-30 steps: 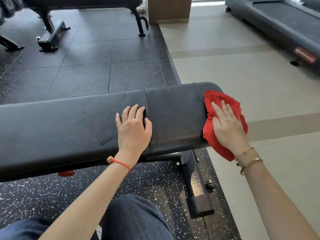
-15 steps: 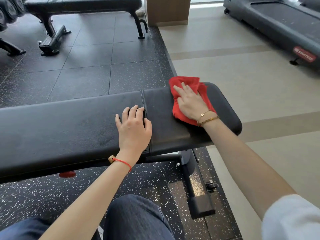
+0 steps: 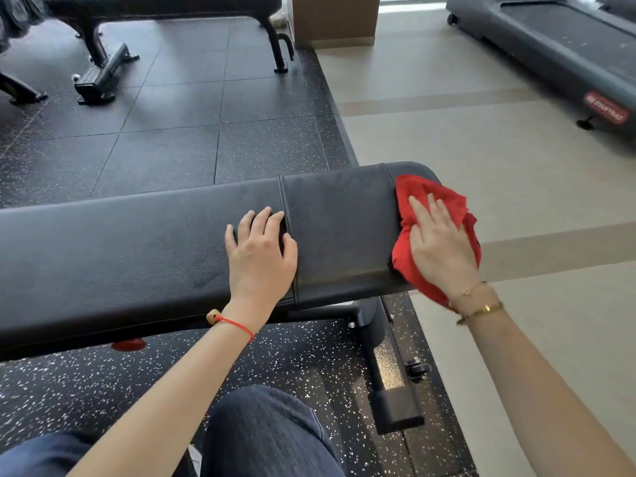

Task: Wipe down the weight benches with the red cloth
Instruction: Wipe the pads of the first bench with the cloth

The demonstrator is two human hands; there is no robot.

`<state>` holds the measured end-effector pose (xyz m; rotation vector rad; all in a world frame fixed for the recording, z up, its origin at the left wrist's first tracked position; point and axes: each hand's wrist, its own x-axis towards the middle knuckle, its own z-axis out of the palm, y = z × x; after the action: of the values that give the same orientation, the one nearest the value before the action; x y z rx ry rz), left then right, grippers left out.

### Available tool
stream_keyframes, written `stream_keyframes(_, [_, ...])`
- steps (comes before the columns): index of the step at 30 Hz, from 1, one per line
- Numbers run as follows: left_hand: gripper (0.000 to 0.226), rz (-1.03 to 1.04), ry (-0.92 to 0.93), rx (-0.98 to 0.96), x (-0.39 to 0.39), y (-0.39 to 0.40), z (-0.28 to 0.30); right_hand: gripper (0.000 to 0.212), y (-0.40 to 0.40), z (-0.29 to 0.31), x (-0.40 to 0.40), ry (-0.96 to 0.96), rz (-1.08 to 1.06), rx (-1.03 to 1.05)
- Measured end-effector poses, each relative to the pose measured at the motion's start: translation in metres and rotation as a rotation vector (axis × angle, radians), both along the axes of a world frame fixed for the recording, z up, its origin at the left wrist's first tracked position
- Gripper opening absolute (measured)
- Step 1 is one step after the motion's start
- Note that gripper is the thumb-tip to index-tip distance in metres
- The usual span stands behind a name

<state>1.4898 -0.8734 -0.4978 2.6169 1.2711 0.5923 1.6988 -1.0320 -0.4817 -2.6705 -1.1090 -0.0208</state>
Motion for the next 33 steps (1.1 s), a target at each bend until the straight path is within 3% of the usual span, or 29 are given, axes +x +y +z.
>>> stream_keyframes(5, [0.045, -0.003, 0.004, 0.004, 0.002, -0.001, 0.0, 0.053, 0.035, 0.009, 0.031, 0.104, -0.022, -0.006])
stream_keyframes(11, [0.044, -0.005, -0.001, 0.007, 0.001, -0.001, 0.0, 0.056, 0.003, -0.004, -0.011, -0.043, 0.121, 0.03])
stream_keyframes(14, [0.044, -0.007, -0.003, 0.009, 0.0, 0.0, 0.0, 0.056, -0.001, -0.006, -0.004, 0.001, 0.13, 0.034])
stream_keyframes(20, [0.046, -0.004, 0.025, 0.006, 0.003, -0.002, -0.001, 0.054, 0.071, 0.008, 0.043, 0.14, 0.037, -0.02])
stream_keyframes(25, [0.044, 0.008, 0.032, 0.006, 0.005, -0.002, 0.001, 0.053, 0.124, 0.011, 0.004, 0.035, 0.279, -0.068])
stream_keyframes(29, [0.045, 0.011, 0.029, 0.005, 0.003, -0.001, 0.002, 0.054, 0.116, 0.0, -0.048, -0.043, 0.52, -0.017])
stream_keyframes(33, [0.046, 0.006, 0.027, -0.002, 0.0, 0.0, 0.001, 0.055, 0.107, 0.002, -0.024, 0.043, 0.494, 0.038])
